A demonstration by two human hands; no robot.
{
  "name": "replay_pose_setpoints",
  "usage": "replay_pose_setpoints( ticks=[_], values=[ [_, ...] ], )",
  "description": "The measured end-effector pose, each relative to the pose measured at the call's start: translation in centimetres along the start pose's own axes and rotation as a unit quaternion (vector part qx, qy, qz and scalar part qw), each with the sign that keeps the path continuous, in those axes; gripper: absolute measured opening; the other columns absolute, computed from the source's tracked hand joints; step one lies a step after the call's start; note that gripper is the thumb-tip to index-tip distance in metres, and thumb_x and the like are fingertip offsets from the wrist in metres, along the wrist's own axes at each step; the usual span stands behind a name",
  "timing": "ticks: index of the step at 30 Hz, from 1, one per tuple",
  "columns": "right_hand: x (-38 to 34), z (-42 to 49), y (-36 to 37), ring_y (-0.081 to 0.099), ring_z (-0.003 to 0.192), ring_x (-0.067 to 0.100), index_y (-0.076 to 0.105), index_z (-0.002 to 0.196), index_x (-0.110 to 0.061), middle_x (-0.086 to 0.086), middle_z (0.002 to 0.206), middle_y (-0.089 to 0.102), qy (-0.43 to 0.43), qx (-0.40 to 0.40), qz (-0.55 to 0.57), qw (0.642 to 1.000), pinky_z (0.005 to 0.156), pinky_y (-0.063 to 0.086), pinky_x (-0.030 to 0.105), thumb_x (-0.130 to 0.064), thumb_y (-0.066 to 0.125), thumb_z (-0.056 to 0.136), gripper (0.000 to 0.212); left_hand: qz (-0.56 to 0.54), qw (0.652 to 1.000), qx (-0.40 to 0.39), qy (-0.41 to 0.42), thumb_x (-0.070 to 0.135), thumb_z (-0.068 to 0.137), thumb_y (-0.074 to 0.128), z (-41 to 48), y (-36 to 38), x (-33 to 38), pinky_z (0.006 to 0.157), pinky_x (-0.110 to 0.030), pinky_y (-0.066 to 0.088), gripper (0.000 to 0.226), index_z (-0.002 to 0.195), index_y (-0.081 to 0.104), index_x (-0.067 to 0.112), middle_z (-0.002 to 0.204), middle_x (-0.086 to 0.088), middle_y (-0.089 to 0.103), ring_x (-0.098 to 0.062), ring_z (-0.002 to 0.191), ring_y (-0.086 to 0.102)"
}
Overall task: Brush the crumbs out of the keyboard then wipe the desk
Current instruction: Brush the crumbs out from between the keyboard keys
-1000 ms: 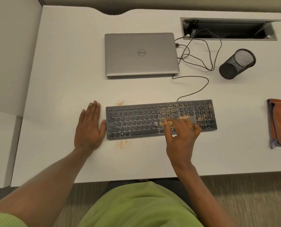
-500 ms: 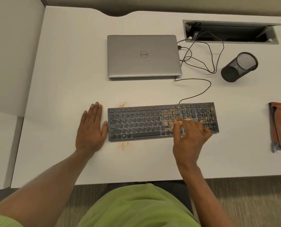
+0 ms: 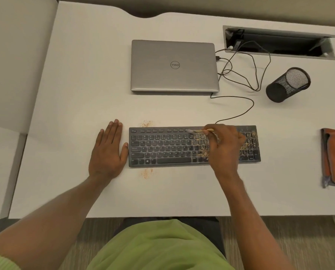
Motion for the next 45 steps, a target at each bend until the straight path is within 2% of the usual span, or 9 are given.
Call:
replay_pose_setpoints(
  ticks=[9,13,19,25,30,33,38,42,45],
  values=[
    [0.1,0.7,-1.8,0.059,0.1,0.012,0.076,0.102,-0.021,-0.021,0.095,0.068,0.003,0.03,0.031,0.999,0.1,0.039,0.053,-0.015,0.068,0.098,0.011,0.001,1.0,0.004,0.001,0.042,0.11,0.027,0.0,-0.1,0.0,0.135,-0.043,0.009,0.07,0.172,0.013,0.014,0.18,-0.002,0.011,-0.014,0.166,0.003],
    [0.1,0.6,-0.7,0.057,0.098,0.012,0.074,0.1,-0.026,-0.018,0.091,0.067,-0.006,0.002,-0.002,1.0,0.096,0.026,0.035,-0.013,0.069,0.097,0.014,0.0,1.0,0.005,0.003,0.042,0.11,0.028,0.0,-0.1,0.0,0.135,-0.043,0.009,0.069,0.172,0.012,0.014,0.18,-0.002,0.011,-0.014,0.166,0.003],
    [1.1,1.6,-2.9,0.054,0.096,0.013,0.072,0.1,-0.025,-0.016,0.094,0.069,0.028,0.064,-0.057,0.996,0.092,0.03,0.046,-0.017,0.065,0.1,0.011,-0.002,1.0,0.009,0.003,0.041,0.11,0.029,0.0,-0.1,0.0,0.135,-0.042,0.009,0.069,0.172,0.014,0.013,0.179,-0.003,0.012,-0.014,0.166,0.005],
    [0.1,3.7,-0.6,0.057,0.102,0.013,0.074,0.102,-0.029,-0.028,0.093,0.066,0.013,-0.013,0.042,0.999,0.093,0.046,0.059,-0.026,0.067,0.1,0.008,-0.004,1.0,0.011,0.004,0.041,0.11,0.029,0.0,-0.2,0.0,0.135,-0.041,0.008,0.069,0.172,0.014,0.014,0.179,-0.002,0.012,-0.014,0.166,0.005],
    [1.0,4.2,-0.1,0.051,0.099,0.001,0.074,0.098,-0.028,-0.028,0.085,0.061,0.034,-0.045,0.013,0.998,0.099,0.034,0.045,-0.023,0.07,0.098,0.007,-0.005,1.0,0.011,0.002,0.041,0.11,0.03,0.0,-0.2,0.0,0.135,-0.042,0.008,0.069,0.172,0.013,0.014,0.18,-0.002,0.011,-0.013,0.166,0.004],
    [2.5,4.5,-1.6,0.052,0.101,0.008,0.073,0.098,-0.028,-0.016,0.092,0.07,0.048,-0.016,-0.051,0.997,0.094,0.028,0.043,-0.023,0.068,0.099,0.008,-0.006,1.0,0.012,0.003,0.04,0.11,0.03,0.0,-0.2,0.0,0.135,-0.042,0.009,0.069,0.172,0.014,0.013,0.179,-0.002,0.012,-0.014,0.166,0.005],
    [2.4,4.2,-2.8,0.052,0.105,0.01,0.074,0.106,-0.029,-0.011,0.101,0.07,0.059,0.026,-0.005,0.998,0.094,0.033,0.04,-0.028,0.065,0.101,0.01,-0.002,1.0,0.009,0.0,0.041,0.11,0.029,0.0,-0.2,0.0,0.135,-0.042,0.009,0.07,0.172,0.013,0.014,0.18,-0.002,0.011,-0.013,0.166,0.004],
    [1.0,3.9,-1.1,0.059,0.102,0.015,0.076,0.102,-0.027,-0.02,0.093,0.067,0.018,-0.021,0.026,0.999,0.096,0.045,0.056,-0.023,0.07,0.098,0.008,0.0,1.0,0.005,0.0,0.043,0.11,0.027,-0.1,-0.1,0.0,0.135,-0.042,0.008,0.07,0.172,0.011,0.015,0.18,-0.001,0.01,-0.012,0.166,0.002],
    [1.8,3.3,-1.2,0.055,0.096,0.011,0.074,0.099,-0.027,-0.019,0.088,0.064,0.036,-0.005,-0.028,0.999,0.096,0.037,0.048,-0.021,0.069,0.098,0.008,-0.001,1.0,0.005,-0.002,0.043,0.11,0.026,0.0,-0.1,0.0,0.135,-0.042,0.009,0.07,0.172,0.011,0.015,0.18,-0.001,0.01,-0.013,0.166,0.003]
  ],
)
Point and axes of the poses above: each hand's wrist, its own z-axis towards the middle knuckle, its own y-axis out of the palm, x = y × z, the point moved 7 cm from there along z, towards the middle knuckle
